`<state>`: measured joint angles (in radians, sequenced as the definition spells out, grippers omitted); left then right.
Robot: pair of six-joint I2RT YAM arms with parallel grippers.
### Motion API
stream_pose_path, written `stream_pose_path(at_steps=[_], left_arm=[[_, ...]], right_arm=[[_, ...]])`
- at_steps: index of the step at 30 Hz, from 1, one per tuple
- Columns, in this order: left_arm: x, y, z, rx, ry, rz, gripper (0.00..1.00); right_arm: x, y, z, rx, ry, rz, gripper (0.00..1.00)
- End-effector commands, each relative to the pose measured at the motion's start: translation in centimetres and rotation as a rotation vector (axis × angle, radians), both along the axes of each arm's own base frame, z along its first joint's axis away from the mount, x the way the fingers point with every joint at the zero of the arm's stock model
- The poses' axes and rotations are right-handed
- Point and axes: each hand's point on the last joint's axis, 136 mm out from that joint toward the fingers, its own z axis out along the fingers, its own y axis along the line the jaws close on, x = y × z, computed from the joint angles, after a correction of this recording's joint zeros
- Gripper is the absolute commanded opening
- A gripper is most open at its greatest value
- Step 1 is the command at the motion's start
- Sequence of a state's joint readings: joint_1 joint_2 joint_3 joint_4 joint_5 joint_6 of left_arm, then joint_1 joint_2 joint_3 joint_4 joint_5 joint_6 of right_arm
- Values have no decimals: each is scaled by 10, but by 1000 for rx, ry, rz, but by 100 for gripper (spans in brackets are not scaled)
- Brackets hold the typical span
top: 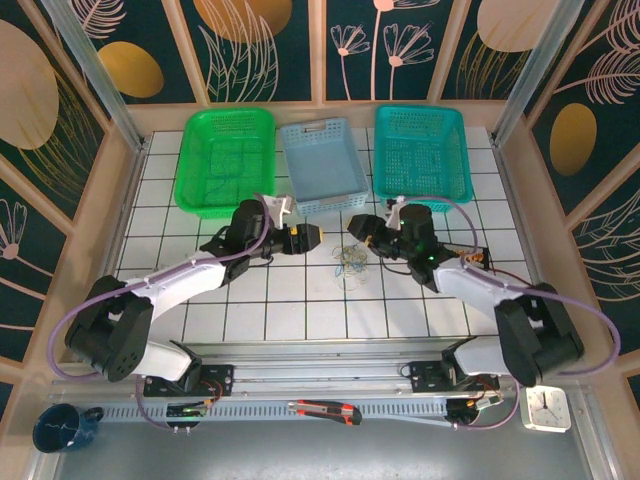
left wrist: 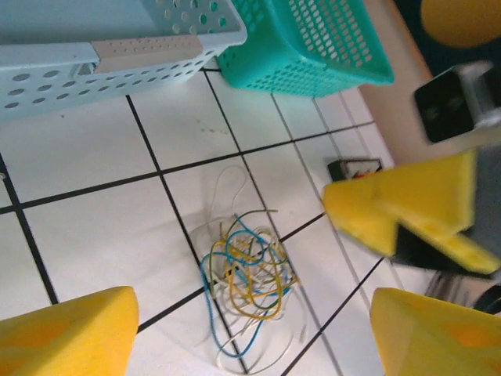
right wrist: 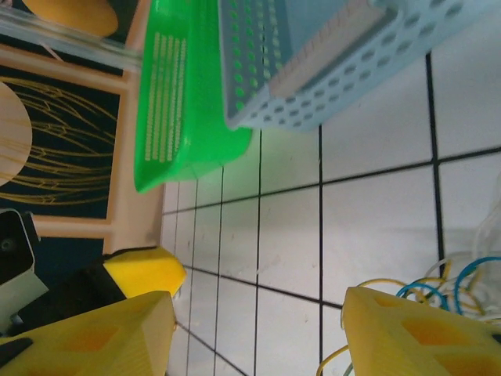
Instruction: Untangle the cables
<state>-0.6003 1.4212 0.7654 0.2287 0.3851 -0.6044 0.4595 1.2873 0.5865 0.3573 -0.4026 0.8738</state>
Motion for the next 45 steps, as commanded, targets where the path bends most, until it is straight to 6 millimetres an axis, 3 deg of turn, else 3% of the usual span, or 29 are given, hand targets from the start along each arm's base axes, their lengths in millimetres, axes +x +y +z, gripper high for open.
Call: stream_pose_path(at_steps=[1,5,10,16,18,19,26,45], left_arm=[[-3,-11,-2,116,-58,-64,72],[-9,-34,-10,206,-86,-126,67],[-11,-61,-20,289,-96,-191,61],[-8,-77,-31,344,-87,-215,52],[-6,-79,-30,353,-93,-217,48],[-6,-80,-44,380,-70,-221,47],[-2,-81,-60,437,-45,-217,42],[0,-84,-81,466,-9,-220,37]], right_arm=[[5,-30,-3,-145,-20,-103,59],[-3,-50,-12,-195,-6,-155,59],[-15,-61,-27,-219,25,-172,59],[-26,-69,-43,-247,51,-186,59],[-28,-70,-46,-251,55,-184,59],[-29,-70,-47,-252,57,-182,59],[-31,-70,-51,-254,59,-175,59],[-35,-70,-49,-239,49,-168,59]])
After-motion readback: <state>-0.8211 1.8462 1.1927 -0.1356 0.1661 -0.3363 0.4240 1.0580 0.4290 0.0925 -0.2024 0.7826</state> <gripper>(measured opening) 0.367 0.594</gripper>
